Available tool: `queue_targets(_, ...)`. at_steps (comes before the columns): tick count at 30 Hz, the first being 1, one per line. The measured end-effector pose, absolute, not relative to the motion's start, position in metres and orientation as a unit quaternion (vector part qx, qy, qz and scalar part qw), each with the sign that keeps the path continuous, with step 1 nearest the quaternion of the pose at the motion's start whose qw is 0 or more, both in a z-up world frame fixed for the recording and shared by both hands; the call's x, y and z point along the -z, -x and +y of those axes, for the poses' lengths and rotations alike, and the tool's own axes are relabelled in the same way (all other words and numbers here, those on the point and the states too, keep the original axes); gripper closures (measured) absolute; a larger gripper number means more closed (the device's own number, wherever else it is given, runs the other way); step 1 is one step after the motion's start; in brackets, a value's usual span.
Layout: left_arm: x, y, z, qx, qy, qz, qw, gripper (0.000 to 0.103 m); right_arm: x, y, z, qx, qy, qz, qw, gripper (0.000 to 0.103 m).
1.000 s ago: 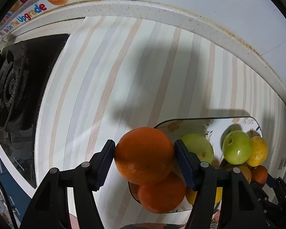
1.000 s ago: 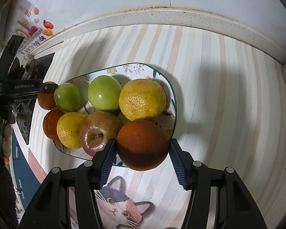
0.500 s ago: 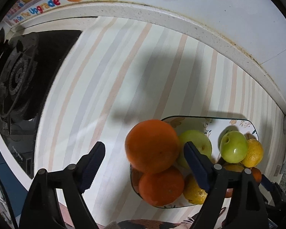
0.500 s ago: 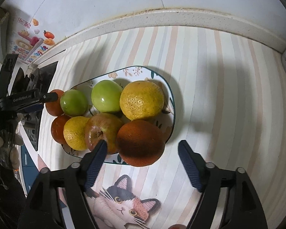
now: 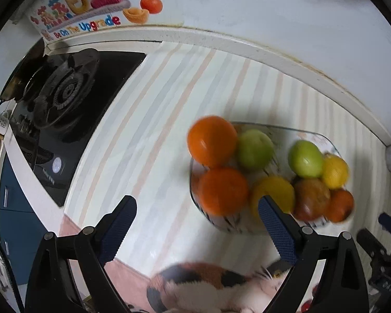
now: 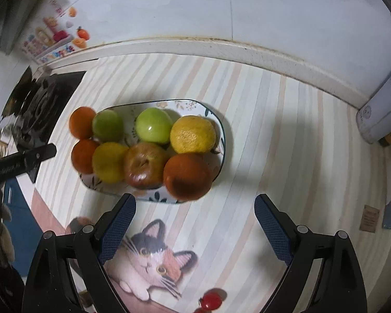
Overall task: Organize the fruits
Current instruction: 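Withdraw both tools from the plate toward the cherry tomatoes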
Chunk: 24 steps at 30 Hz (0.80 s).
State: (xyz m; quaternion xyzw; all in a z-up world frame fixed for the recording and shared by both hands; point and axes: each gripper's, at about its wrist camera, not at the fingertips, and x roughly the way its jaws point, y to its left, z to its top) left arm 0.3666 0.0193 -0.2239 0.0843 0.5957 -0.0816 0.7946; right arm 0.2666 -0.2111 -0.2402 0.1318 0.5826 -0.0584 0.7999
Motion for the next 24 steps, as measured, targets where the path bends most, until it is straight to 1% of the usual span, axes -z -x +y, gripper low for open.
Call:
queue_targets(8,0.183,-0.3,0.007,0.074,-0.075,0.557,0.824,0.007,0.207,-0.232,-0.201,0.047,-0.105,0.566,0.816,0.009)
queue_targets(15,0.143,-0.238,0.004,0.088,-0.049,0.526,0.845,0.007,0.155,-0.185,-0.199,0.034,-0.085,0.533,0.841,0.009)
queue_targets(24,0.087,-0.173,-0.004,0.096,-0.051,0.479,0.871,0.007,0.087,-0.126,-0.202,0.016,-0.072,0.486,0.871,0.009)
